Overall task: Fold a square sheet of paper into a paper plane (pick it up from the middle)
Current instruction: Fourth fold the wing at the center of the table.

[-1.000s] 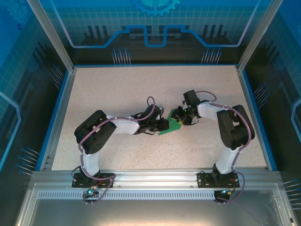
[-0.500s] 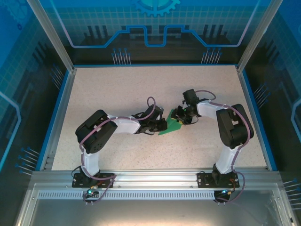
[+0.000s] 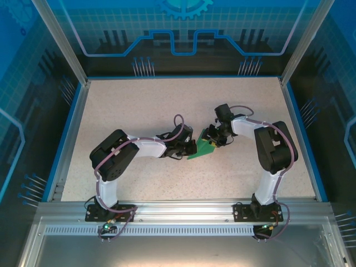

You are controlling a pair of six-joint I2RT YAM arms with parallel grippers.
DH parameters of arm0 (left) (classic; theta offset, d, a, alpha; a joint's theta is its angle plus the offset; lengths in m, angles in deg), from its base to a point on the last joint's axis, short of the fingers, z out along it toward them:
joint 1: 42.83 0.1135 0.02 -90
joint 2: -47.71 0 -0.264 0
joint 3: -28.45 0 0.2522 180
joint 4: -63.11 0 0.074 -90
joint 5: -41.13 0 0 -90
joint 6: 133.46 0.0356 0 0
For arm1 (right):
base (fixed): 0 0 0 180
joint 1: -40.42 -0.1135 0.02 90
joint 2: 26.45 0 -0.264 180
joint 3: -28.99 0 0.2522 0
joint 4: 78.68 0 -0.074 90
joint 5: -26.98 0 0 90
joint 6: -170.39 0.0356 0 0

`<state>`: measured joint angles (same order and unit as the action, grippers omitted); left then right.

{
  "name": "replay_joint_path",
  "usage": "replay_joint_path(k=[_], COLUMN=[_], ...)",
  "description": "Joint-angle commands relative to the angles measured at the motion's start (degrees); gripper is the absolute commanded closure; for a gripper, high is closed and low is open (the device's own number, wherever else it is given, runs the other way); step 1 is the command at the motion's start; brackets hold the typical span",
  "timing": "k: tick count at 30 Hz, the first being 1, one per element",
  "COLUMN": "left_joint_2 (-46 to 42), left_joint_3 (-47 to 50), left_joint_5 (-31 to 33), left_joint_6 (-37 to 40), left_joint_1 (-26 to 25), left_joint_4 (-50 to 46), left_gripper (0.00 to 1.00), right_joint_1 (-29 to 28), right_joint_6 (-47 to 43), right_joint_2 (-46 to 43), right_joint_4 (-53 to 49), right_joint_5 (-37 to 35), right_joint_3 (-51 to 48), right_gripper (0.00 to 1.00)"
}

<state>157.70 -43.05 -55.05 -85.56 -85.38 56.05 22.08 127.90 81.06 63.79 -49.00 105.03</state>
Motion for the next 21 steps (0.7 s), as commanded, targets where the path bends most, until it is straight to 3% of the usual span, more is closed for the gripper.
replay_joint_path(k=[1,21], left_joint_2=[1.7,-6.4], left_joint_3=[-0.7,1.3], left_joint_5=[1.7,1.0], left_joint_6=[-0.6,0.0], left_joint_1=[-0.3,-0.3], left_joint_4=[-4.5,1.1], left_gripper=[0.94,0.82], right_joint_1=[-0.7,-0.8], right_joint_6=[-1.1,-0.4], right_joint_2=[8.2,10.5], right_joint_4=[-4.8,-6.6], right_joint_5=[-11.0,-12.5], right_joint_3=[-3.6,-2.0], right_gripper=[0.54,0.53])
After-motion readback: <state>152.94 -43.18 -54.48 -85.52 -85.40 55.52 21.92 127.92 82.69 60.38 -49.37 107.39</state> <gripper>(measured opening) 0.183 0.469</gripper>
